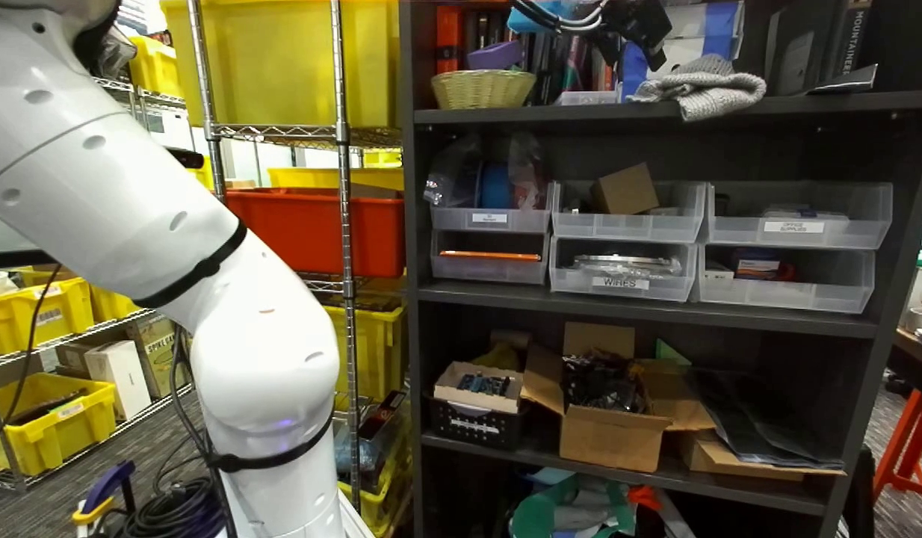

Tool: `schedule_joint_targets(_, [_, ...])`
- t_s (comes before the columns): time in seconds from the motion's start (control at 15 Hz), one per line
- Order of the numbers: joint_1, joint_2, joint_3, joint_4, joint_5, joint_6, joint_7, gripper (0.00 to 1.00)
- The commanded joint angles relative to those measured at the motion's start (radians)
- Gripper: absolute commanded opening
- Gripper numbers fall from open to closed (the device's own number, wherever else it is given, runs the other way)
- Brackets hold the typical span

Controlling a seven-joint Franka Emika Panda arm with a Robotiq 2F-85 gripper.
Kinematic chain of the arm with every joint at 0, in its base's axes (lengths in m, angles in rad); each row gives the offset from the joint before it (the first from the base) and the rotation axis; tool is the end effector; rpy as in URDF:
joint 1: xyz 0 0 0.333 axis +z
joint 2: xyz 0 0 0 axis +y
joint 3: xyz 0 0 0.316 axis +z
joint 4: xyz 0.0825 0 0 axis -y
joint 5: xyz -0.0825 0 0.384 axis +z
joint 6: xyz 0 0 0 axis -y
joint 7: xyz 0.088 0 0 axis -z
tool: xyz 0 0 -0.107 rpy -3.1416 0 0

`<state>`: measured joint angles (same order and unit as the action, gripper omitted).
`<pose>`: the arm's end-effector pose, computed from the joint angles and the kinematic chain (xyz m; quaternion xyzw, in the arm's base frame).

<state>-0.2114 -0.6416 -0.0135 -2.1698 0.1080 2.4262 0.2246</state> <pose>0.3853 -0.0900 0.7364 -0.8719 0.2218 -0.4333 0.0537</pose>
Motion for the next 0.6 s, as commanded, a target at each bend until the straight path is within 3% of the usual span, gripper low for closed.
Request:
schedule_joint_targets(0.0, [0.024, 0.003, -0.015, 0.011, -0.011, 0.001, 0.009, 1.00])
schedule_joint_targets(0.4, [0.029, 0.005, -0.017, 0.011, -0.010, 0.003, 0.008, 1.00])
schedule_joint_targets(0.53, [0.066, 0.021, -0.046, 0.091, 0.021, -0.182, -0.017, 1.00])
